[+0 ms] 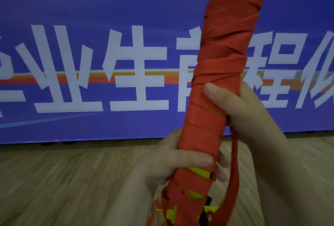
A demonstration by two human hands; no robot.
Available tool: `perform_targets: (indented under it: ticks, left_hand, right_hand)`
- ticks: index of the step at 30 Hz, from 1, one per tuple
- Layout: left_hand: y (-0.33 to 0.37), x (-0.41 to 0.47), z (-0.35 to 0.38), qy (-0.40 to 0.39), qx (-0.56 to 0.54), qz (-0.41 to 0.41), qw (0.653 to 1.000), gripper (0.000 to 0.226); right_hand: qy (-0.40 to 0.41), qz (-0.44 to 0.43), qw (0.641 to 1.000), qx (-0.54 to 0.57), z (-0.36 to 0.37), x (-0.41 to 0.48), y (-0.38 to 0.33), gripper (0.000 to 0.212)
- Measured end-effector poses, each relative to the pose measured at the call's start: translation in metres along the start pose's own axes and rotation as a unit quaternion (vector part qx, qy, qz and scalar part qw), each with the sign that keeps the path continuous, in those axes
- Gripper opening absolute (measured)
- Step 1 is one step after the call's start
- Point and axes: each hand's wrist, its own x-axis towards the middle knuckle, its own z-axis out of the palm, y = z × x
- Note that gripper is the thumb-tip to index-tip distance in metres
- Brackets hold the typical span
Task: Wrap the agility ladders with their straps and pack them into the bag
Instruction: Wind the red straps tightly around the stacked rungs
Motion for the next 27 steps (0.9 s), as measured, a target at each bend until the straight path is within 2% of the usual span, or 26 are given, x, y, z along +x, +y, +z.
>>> perform_targets:
  ticks: [2,4,6,7,8,10,12,13,14,15,16,17,18,19,20,21,23,24,25,26,27]
  left_hand:
    - [-0.003,0.003,0.01,0.092,0.002,0.029,0.995,0.043]
    - [-0.004,0.007,0.017,0.245,0.128,0.083,0.957,0.032]
    - [-0.004,0.009,0.017,0.322,0.211,0.121,0.915,0.033]
    - [-0.003,0.009,0.014,0.321,0.216,0.121,0.914,0.034]
    - [-0.002,0.008,0.011,0.285,0.2,0.111,0.931,0.038]
    - [0.002,0.004,0.001,0.11,0.083,0.071,0.988,0.053]
    - [0.006,0.002,-0.004,-0.05,-0.061,0.053,0.995,0.062]
    - [0.007,0.003,-0.006,-0.065,-0.083,0.062,0.993,0.06]
    - [0.007,0.005,-0.005,-0.026,-0.063,0.065,0.996,0.058]
    - [0.008,0.008,-0.003,0.056,-0.005,0.068,0.996,0.056]
    - [0.008,0.011,-0.001,0.166,0.078,0.067,0.981,0.054]
    - [0.007,0.014,-0.001,0.271,0.175,0.072,0.944,0.054]
    - [0.005,0.015,-0.001,0.344,0.259,0.087,0.898,0.055]
    - [0.004,0.016,-0.003,0.377,0.31,0.106,0.866,0.056]
    - [0.004,0.015,-0.006,0.371,0.326,0.116,0.862,0.058]
    - [0.004,0.013,-0.01,0.334,0.302,0.119,0.885,0.058]
    - [0.007,0.006,-0.022,0.197,0.154,0.101,0.963,0.058]
    - [0.01,0.001,-0.026,0.11,0.052,0.08,0.989,0.06]
    - [0.012,-0.003,-0.029,0.033,-0.028,0.059,0.997,0.061]
    - [0.013,-0.006,-0.031,-0.01,-0.074,0.046,0.996,0.06]
    - [0.015,-0.008,-0.031,-0.012,-0.083,0.04,0.996,0.057]
  right_hand:
    - [0.015,-0.014,0.997,-0.073,0.004,0.001,-0.002,0.029]
    - [0.017,-0.007,0.986,-0.165,0.007,0.002,-0.006,0.047]
    - [0.019,0.014,0.986,-0.166,0.008,0.004,-0.01,0.039]
    - [0.015,0.009,0.989,-0.147,0.008,0.005,-0.01,0.036]
    - [0.013,-0.002,0.991,-0.13,0.006,0.007,-0.009,0.037]
    - [0.011,-0.019,0.995,-0.1,0.004,0.011,-0.003,0.043]
    - [0.005,-0.027,0.998,-0.049,0.006,0.012,0.001,0.038]
    - [0.002,-0.029,0.999,-0.039,0.007,0.013,0.003,0.035]
    - [0.001,-0.023,0.999,-0.042,0.008,0.014,0.001,0.035]
    - [-0.009,-0.016,0.998,-0.064,0.009,0.014,-0.001,0.036]
    - [-0.022,0.003,0.995,-0.098,0.01,0.015,-0.003,0.039]
    - [-0.04,0.009,0.987,-0.152,0.009,0.016,-0.003,0.045]
    - [-0.042,0.018,0.978,-0.203,0.01,0.017,-0.004,0.05]
    - [-0.036,0.014,0.974,-0.224,0.009,0.019,-0.002,0.046]
    - [-0.019,0.012,0.978,-0.208,0.01,0.02,-0.001,0.033]
    - [-0.016,0.005,0.984,-0.177,0.008,0.021,0.002,0.027]
    - [-0.034,0.0,0.995,-0.099,0.006,0.02,0.006,0.028]
    - [-0.04,-0.006,0.998,-0.056,0.006,0.019,0.008,0.023]
    - [-0.051,-0.015,0.998,-0.014,0.006,0.018,0.01,0.019]
    - [-0.052,-0.021,0.998,0.008,0.008,0.016,0.011,0.018]
    - [-0.048,-0.027,0.998,0.006,0.009,0.015,0.013,0.019]
